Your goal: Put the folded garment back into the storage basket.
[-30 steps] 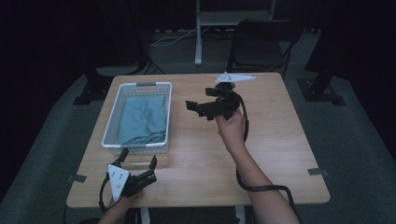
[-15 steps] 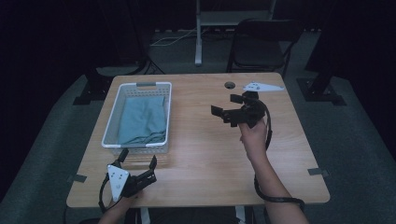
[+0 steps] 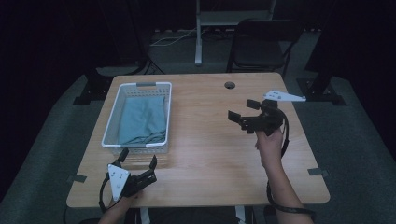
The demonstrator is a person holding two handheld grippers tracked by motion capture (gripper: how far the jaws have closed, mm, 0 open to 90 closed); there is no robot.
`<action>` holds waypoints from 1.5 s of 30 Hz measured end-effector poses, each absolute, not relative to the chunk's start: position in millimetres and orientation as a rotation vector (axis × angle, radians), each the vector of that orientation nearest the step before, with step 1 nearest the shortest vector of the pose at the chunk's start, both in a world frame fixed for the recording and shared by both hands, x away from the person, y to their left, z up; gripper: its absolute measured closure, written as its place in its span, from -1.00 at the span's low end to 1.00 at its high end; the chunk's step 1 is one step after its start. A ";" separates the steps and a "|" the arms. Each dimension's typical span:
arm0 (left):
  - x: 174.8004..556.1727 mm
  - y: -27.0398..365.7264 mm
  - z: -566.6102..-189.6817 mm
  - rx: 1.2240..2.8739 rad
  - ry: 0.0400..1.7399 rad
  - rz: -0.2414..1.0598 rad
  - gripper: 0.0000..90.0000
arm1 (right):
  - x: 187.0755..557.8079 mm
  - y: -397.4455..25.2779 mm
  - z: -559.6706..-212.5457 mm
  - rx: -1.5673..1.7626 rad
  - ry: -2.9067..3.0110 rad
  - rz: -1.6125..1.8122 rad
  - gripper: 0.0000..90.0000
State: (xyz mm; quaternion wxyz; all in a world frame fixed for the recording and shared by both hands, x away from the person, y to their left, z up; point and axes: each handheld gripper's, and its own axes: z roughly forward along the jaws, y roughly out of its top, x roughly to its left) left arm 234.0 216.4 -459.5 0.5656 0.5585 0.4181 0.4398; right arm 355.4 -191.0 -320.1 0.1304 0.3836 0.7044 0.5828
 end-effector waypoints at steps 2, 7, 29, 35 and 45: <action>233.9 216.5 -459.5 1.315 0.983 1.034 -0.91 | 348.4 -202.8 -324.6 1.135 2.022 1.695 -0.96; 233.8 216.6 -459.6 1.313 0.982 1.034 -0.91 | 343.3 -220.5 -334.4 1.155 2.001 1.724 -0.96; 233.2 216.8 -459.8 1.304 0.977 1.036 -0.91 | 316.7 -269.3 -385.3 1.305 1.906 1.685 -0.96; 233.3 216.7 -459.7 1.307 0.978 1.035 -0.91 | 307.1 -278.0 -398.4 1.330 1.893 1.653 -0.96; 233.5 216.7 -459.7 1.309 0.979 1.034 -0.91 | 292.9 -295.0 -414.6 1.403 1.830 1.626 -0.96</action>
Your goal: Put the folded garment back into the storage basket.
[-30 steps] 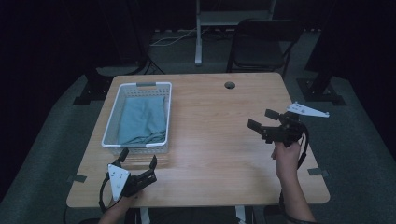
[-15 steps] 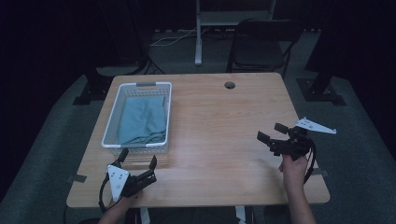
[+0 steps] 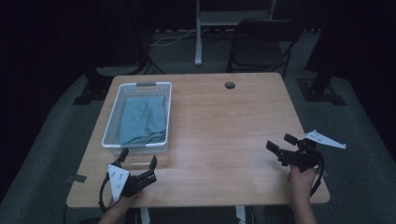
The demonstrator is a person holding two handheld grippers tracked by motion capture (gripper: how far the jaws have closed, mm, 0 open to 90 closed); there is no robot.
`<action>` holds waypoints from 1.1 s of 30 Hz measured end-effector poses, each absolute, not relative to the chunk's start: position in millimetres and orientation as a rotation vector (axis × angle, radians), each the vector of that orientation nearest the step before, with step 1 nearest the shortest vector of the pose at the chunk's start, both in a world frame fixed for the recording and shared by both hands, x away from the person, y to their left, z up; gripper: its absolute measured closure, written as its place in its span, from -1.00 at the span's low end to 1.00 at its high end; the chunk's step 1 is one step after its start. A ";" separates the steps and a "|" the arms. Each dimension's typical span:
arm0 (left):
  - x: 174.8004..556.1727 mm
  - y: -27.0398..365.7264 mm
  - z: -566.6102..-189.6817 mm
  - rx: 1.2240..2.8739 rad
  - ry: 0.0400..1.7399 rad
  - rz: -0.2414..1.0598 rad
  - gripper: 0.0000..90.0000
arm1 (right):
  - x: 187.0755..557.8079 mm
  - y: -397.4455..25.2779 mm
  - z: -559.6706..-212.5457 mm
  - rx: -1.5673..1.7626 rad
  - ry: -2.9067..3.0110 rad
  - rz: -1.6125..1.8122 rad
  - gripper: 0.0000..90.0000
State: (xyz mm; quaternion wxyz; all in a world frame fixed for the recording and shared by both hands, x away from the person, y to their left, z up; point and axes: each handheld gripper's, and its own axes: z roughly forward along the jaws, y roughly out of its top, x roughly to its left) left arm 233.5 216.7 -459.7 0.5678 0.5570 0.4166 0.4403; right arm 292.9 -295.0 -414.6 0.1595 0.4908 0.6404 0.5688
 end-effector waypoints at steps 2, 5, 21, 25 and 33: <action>233.5 216.7 -459.7 1.309 0.979 1.034 -0.91 | 290.4 -296.9 -417.8 1.413 1.831 1.634 -0.96; 233.6 216.7 -459.7 1.309 0.979 1.034 -0.91 | 287.0 -298.3 -422.7 1.422 1.829 1.631 -0.96; 232.7 217.2 -459.9 1.303 0.975 1.036 -0.91 | 272.9 -309.1 -442.5 1.475 1.806 1.590 -0.96; 232.6 217.3 -460.0 1.301 0.974 1.036 -0.91 | 266.2 -313.0 -446.3 1.489 1.800 1.541 -0.96; 232.4 217.6 -460.1 1.292 0.976 1.036 -0.92 | 254.7 -320.0 -448.6 1.512 1.745 1.458 -0.96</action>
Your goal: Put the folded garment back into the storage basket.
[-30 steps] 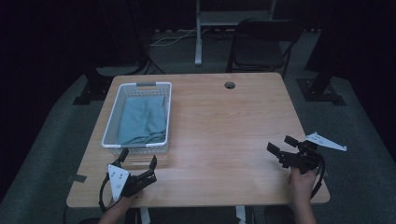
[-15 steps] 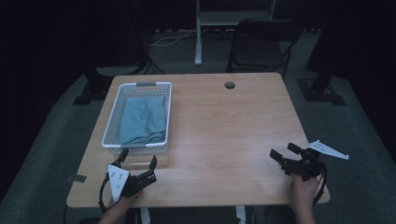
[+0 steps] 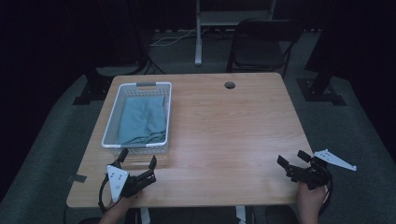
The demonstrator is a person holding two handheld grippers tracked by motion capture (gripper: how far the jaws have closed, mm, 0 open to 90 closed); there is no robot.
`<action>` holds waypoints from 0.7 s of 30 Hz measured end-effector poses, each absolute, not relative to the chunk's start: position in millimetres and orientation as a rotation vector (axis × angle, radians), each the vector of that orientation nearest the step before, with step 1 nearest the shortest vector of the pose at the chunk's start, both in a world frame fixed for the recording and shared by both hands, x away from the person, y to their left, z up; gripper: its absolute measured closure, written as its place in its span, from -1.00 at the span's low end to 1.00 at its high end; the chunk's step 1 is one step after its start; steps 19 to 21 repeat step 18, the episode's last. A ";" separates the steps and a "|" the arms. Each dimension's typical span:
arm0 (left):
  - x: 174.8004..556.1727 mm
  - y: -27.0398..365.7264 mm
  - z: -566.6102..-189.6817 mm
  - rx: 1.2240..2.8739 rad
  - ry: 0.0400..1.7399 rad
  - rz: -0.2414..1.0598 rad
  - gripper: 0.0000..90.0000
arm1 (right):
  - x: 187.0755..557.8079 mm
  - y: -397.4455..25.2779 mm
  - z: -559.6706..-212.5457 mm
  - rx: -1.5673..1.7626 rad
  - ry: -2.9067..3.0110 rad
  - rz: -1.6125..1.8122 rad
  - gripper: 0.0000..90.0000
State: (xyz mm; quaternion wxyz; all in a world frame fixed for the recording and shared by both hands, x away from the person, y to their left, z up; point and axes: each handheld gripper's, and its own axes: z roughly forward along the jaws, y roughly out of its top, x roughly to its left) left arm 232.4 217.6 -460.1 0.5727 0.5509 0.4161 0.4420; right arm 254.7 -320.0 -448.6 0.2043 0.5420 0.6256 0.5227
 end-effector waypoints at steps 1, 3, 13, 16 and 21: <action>232.5 217.7 -460.1 1.292 0.976 1.036 -0.91 | 255.1 -319.8 -448.9 1.512 1.744 1.460 -0.96; 232.4 217.6 -460.1 1.294 0.975 1.037 -0.91 | 256.4 -318.2 -449.6 1.507 1.744 1.453 -0.96; 230.8 218.4 -460.5 1.275 0.970 1.047 -0.91 | 260.7 -311.9 -450.5 1.511 1.723 1.384 -0.96; 231.7 217.9 -460.2 1.287 0.970 1.038 -0.91 | 260.1 -308.9 -450.3 1.496 1.721 1.352 -0.96; 231.9 217.5 -460.2 1.292 0.969 1.038 -0.91 | 258.9 -307.4 -450.2 1.478 1.716 1.341 -0.96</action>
